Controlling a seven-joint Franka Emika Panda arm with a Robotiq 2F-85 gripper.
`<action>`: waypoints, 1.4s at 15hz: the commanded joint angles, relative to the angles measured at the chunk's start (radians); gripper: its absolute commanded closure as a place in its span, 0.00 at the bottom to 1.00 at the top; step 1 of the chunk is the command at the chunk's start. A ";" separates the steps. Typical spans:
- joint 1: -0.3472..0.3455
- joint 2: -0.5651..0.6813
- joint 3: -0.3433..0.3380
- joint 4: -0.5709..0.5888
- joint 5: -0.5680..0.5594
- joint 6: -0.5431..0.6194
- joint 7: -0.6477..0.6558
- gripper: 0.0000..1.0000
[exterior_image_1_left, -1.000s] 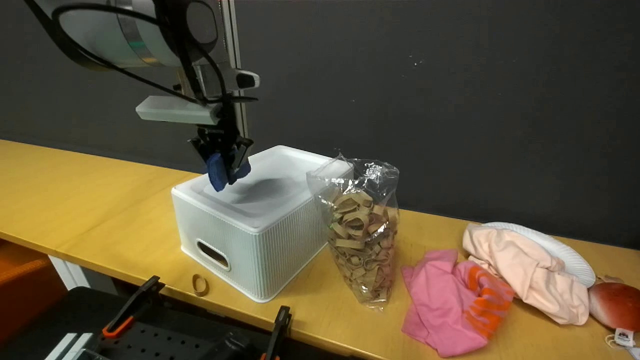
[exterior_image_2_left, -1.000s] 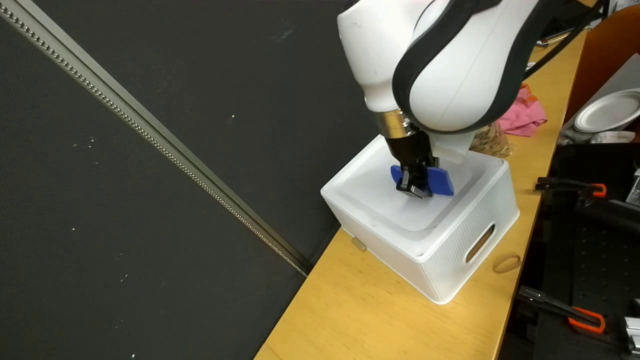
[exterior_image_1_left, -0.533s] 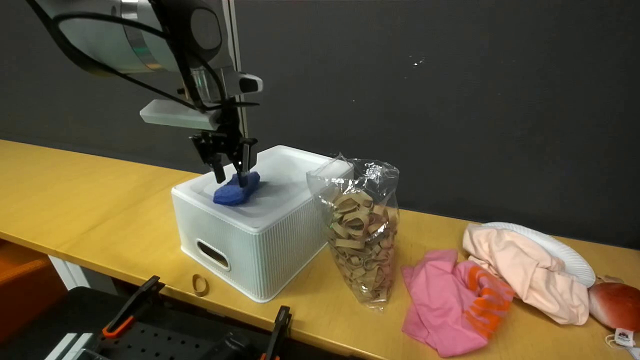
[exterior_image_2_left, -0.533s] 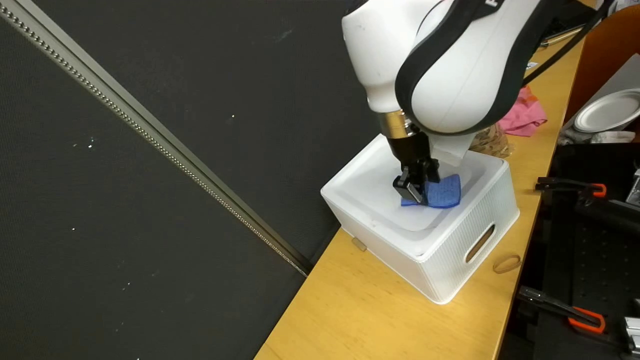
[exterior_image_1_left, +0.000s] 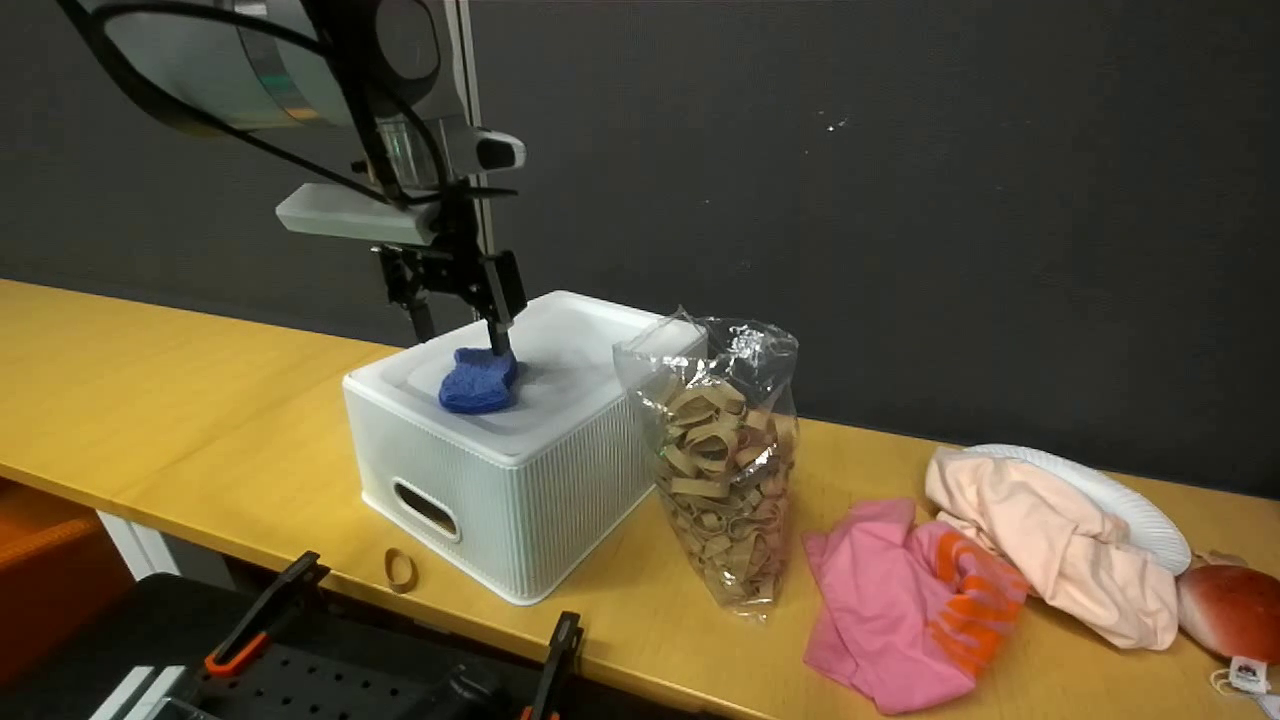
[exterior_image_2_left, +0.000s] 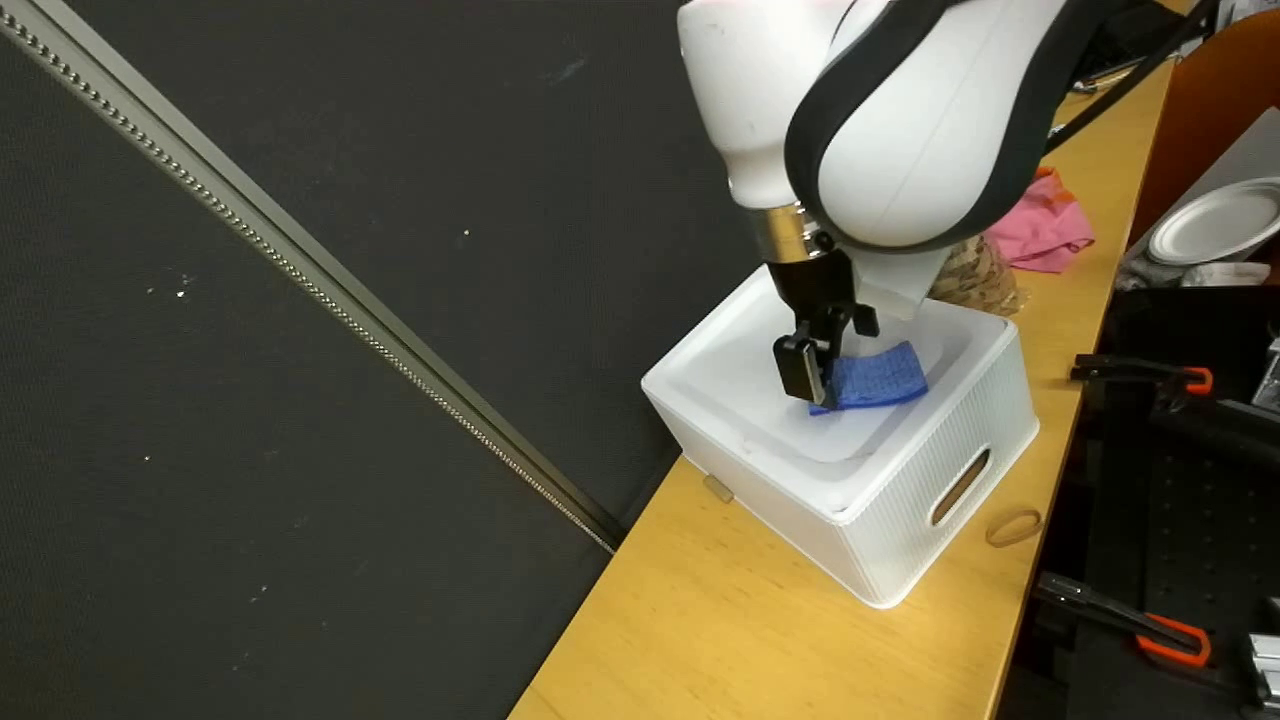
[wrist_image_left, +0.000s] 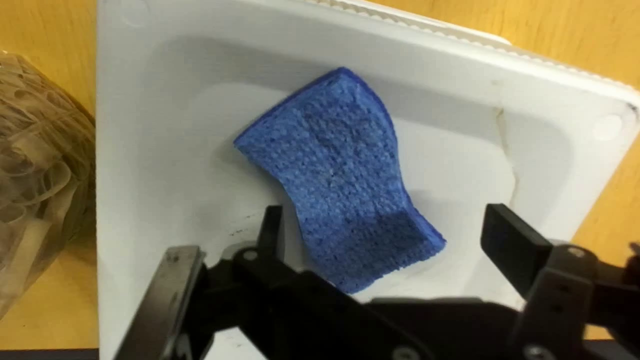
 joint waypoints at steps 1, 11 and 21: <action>-0.001 -0.001 0.001 0.002 0.014 -0.001 -0.014 0.00; -0.020 -0.017 -0.013 0.005 0.045 -0.015 -0.074 0.00; -0.030 0.049 -0.014 0.017 0.057 -0.003 -0.142 0.00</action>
